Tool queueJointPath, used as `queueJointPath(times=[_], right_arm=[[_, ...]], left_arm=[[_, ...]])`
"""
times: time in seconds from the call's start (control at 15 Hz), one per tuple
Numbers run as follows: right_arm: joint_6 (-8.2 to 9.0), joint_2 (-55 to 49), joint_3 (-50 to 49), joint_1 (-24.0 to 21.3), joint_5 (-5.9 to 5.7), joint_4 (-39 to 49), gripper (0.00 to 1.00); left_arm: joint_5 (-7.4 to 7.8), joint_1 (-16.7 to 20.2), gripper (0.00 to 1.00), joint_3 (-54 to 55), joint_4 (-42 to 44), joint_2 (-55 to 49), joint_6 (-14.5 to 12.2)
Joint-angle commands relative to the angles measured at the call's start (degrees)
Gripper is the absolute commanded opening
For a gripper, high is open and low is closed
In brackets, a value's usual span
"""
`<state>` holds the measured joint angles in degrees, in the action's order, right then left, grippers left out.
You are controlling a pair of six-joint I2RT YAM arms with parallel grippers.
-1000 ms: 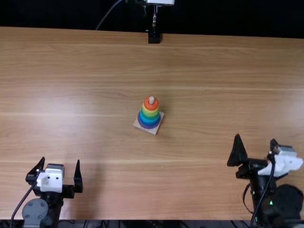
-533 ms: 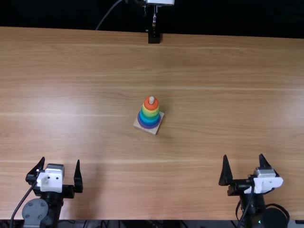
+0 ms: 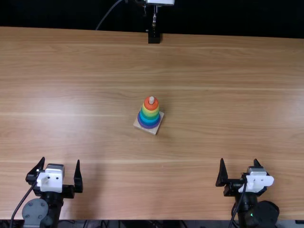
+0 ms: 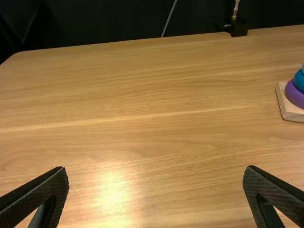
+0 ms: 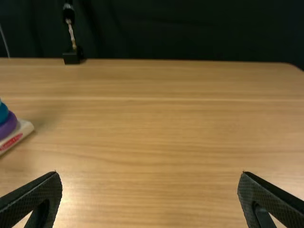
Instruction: Build the Hanoi tower: stack the rings onto the peg from bottom to top in this color order: purple, dark blue, light blue, dark green, light green, yellow, orange.
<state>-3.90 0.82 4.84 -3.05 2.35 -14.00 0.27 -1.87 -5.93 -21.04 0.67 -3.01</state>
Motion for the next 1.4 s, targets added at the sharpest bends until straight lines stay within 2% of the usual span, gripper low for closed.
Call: queueJointPath(times=[0.0,0.2,0.27,0.4,1.33], right_arm=[[-0.42,-0.8,-2.5,-0.8,-0.98,-0.2,1.0],[-0.53,-0.8,-4.1,-0.7,-1.08,-1.0,1.0],[-0.11,-0.8,-4.1,-0.7,-1.08,-1.8,1.0],[-0.42,-0.8,-4.1,-0.7,-0.66,-4.9,1.0],[-0.32,-0.8,-4.0,-0.7,-0.66,-4.9,1.0]], left_arm=[[0.04,0.1,1.0,5.9,-4.5,-0.7,-0.7],[0.04,0.1,1.0,5.9,-4.5,-0.7,-0.7],[0.04,0.1,1.0,5.9,-4.5,-0.7,-0.7],[0.04,0.1,1.0,5.9,-4.5,-0.7,-0.7],[0.04,0.1,1.0,5.9,-4.5,-0.7,-0.7]])
